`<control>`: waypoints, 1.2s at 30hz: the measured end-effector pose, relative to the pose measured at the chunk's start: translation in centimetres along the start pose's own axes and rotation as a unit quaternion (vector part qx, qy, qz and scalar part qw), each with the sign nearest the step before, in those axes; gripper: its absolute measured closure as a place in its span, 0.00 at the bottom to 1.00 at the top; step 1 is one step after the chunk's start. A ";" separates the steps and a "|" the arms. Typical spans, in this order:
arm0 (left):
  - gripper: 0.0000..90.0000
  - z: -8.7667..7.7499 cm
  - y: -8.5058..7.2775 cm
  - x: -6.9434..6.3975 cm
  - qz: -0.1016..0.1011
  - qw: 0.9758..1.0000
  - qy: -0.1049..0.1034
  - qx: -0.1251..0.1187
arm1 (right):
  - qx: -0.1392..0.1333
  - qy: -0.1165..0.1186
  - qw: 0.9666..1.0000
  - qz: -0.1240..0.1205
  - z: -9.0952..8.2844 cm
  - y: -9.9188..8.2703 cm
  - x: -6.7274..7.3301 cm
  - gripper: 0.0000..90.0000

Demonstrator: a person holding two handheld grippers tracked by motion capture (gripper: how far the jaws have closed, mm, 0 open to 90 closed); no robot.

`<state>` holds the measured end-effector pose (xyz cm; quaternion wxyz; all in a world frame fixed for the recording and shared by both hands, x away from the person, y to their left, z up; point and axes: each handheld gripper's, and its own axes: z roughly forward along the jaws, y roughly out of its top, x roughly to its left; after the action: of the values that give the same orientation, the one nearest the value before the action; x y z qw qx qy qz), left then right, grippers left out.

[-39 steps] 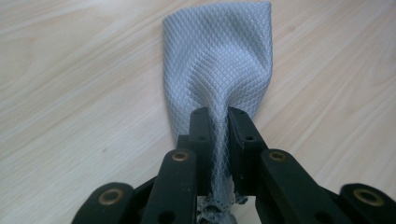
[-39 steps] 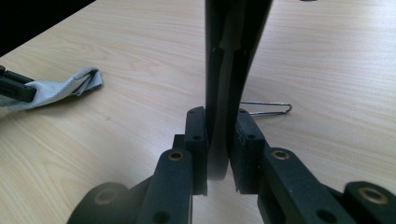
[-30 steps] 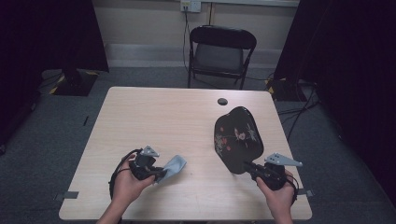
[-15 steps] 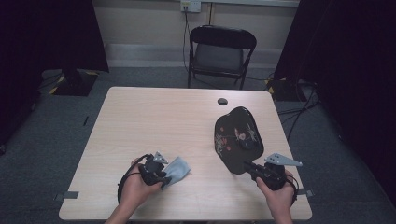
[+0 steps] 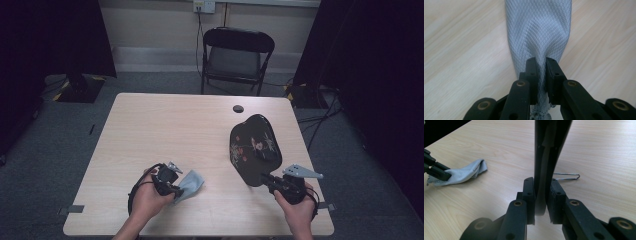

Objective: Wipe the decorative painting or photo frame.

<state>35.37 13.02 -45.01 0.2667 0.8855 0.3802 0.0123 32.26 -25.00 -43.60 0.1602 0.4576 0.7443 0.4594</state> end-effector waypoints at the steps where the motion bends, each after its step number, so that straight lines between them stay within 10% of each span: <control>1: 0.91 -0.2 0.4 -0.2 0.002 1.000 -0.002 -0.008 | 0.000 0.000 1.000 0.000 0.0 0.0 0.0 0.87; 5: 0.91 -1.7 2.5 -0.7 0.000 0.999 -0.028 -0.042 | -0.001 0.002 1.000 0.000 0.0 0.0 0.0 0.87; 23: 0.91 -7.1 12.3 -3.8 0.056 0.990 -0.007 -0.128 | 0.003 0.004 1.000 0.001 0.0 0.1 -0.1 0.88; 29: 0.91 -6.3 14.6 -5.1 0.083 0.987 -0.009 -0.140 | 0.004 0.005 1.000 -0.001 0.0 0.1 -0.2 0.88; 36: 0.91 -2.9 15.0 -4.9 0.082 0.990 -0.003 -0.116 | 0.004 0.007 1.000 -0.004 0.1 0.2 -0.3 0.88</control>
<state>41.27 2.51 -34.36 0.3668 0.8768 0.3014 0.0758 32.55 -25.15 -43.49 0.1553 0.4518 0.7492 0.4587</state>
